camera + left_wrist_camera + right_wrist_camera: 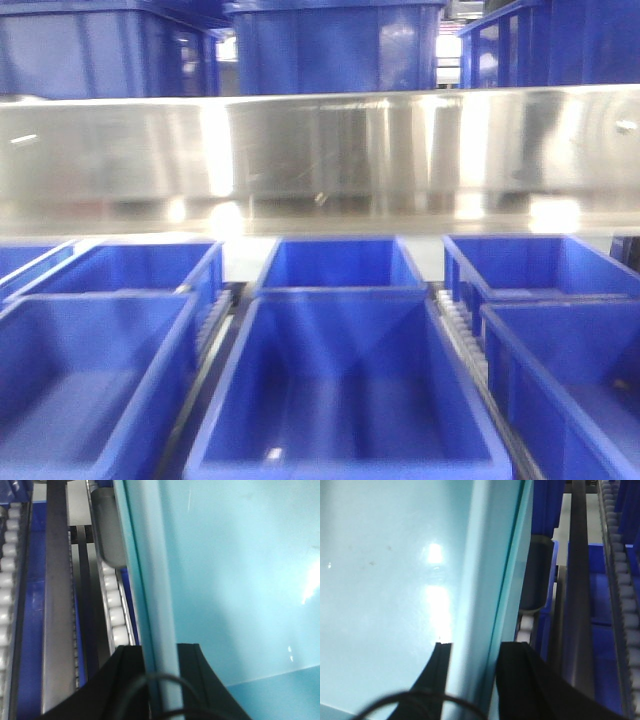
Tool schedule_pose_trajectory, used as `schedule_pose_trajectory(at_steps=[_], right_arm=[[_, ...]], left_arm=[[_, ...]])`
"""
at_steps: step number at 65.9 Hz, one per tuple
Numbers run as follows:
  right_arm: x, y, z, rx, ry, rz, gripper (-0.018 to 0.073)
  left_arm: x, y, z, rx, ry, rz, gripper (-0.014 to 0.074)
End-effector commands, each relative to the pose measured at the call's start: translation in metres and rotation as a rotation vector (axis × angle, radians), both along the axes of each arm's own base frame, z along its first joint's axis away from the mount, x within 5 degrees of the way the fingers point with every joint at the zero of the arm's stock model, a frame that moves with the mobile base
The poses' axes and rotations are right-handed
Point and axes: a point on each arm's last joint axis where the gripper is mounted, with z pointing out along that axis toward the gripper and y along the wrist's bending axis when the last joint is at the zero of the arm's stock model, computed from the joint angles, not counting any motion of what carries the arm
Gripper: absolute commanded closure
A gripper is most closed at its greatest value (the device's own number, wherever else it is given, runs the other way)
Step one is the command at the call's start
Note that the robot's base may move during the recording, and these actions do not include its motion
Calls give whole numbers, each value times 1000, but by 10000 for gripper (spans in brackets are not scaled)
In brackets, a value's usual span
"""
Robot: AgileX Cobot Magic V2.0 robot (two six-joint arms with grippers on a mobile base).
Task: Move two blue bins to right shelf middle
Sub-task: 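Pull the held bin back away from the shelf with both grippers, then turn the base away from the shelf carrying the bin in both grippers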
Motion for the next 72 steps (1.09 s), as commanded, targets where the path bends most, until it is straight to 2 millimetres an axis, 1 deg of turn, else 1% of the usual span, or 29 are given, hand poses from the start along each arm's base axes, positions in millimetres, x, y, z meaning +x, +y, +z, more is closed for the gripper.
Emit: schedule_pose_trajectory(at_steps=[1, 24, 72], right_arm=[[-4, 1, 17, 72, -107, 4, 712], [-4, 1, 18, 73, -108, 4, 712], [-4, 1, 18, 73, -108, 4, 712]], left_arm=[[-5, -3, 21, -95, -136, -35, 707], [-2, -4, 27, -126, -208, -34, 707], [-2, -4, 28, -127, -210, -34, 707]])
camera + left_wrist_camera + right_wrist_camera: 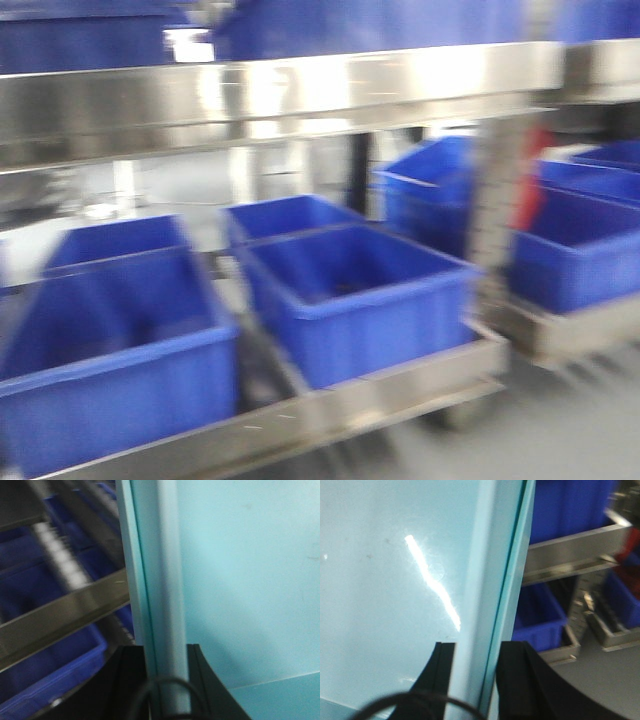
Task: Move two blue bins to right shelf middle
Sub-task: 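Turn the base away from the shelf carrying the bin in both grippers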
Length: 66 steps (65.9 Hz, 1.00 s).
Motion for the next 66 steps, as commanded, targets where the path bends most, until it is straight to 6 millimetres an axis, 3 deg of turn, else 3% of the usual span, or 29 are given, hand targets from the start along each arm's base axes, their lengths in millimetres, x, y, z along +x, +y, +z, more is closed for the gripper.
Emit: schedule_pose_trajectory(at_steps=[1, 66], right_arm=[[-6, 2, 16, 68, -83, 14, 712], [-6, 2, 16, 68, -83, 14, 712]], left_arm=[[-5, -3, 20, -97, -130, -39, 707], [-5, -3, 20, -94, -131, -37, 707]])
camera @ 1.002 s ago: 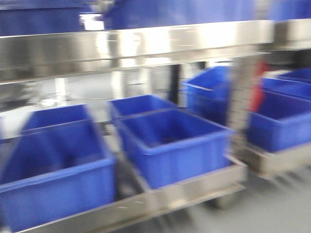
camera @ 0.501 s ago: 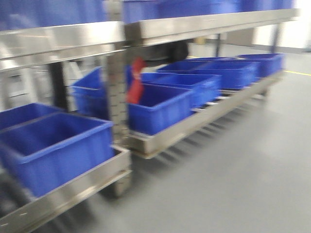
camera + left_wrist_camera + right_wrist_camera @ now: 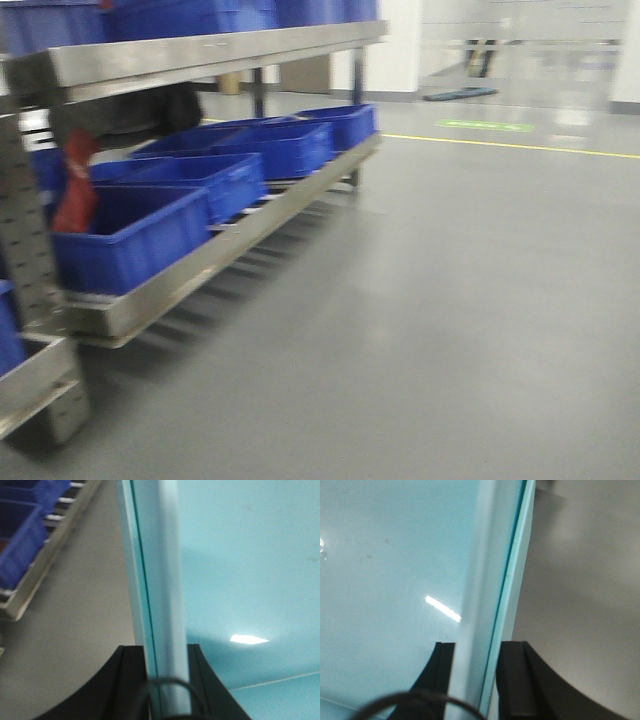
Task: Move two blue bins to right shelf middle
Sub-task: 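Turn the base away from the shelf carrying the bin in both grippers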
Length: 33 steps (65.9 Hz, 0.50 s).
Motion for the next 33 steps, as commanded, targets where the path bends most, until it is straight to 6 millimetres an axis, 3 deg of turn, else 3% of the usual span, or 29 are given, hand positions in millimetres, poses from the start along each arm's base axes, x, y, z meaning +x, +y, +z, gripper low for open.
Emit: schedule_pose_trajectory(at_steps=[1, 33], right_arm=[[-6, 2, 15, 67, -82, 16, 712], [-6, 2, 15, 67, -82, 16, 712]], left_arm=[[-5, -3, 20, -89, -124, -36, 707], [-5, -3, 20, -89, -124, -36, 707]])
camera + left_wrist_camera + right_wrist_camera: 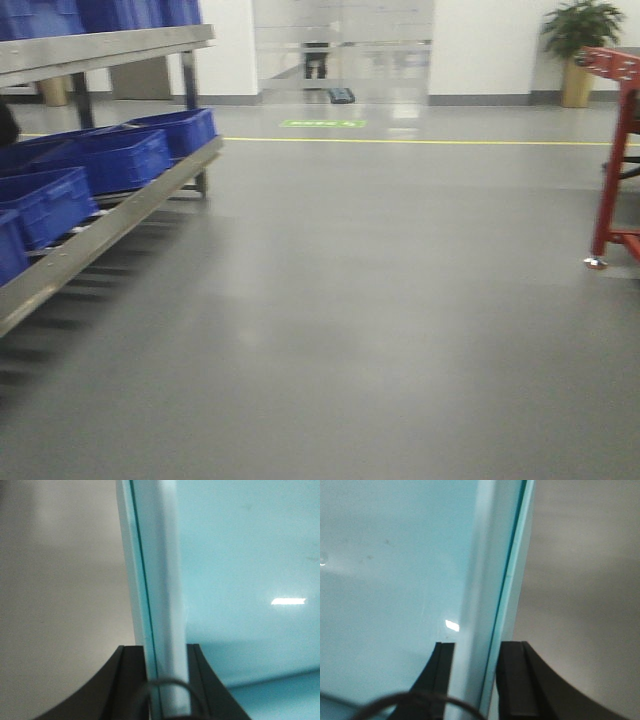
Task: Move two blue bins to right shelf middle
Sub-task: 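Turn the base away from the shelf carrying the bin in both grippers, then drive along the aisle past the red workbench holding the light-blue bin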
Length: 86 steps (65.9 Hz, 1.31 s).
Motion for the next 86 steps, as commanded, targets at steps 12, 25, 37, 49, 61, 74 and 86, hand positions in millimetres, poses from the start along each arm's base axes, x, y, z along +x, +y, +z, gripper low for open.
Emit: schedule_pose_trajectory(at_steps=[12, 25, 37, 49, 61, 74, 86], right_arm=[[-6, 3, 15, 67, -82, 19, 712], [-6, 3, 15, 67, -82, 19, 712], [-6, 3, 15, 67, -82, 19, 712], [-6, 3, 15, 67, -82, 19, 712], [-6, 3, 15, 67, -82, 19, 712], [-6, 3, 15, 67, -82, 19, 712], [-6, 3, 15, 67, -82, 19, 712]], left_arm=[[-5, -2, 20, -87, -125, -35, 707], [-5, -2, 20, -87, -125, -35, 707], [-5, -2, 20, -87, -125, -35, 707], [-5, -2, 20, -87, -125, -35, 707], [-5, -2, 20, -87, -125, -35, 707], [-5, -2, 20, -87, -125, -35, 707], [-5, -2, 20, -87, -125, -35, 707]])
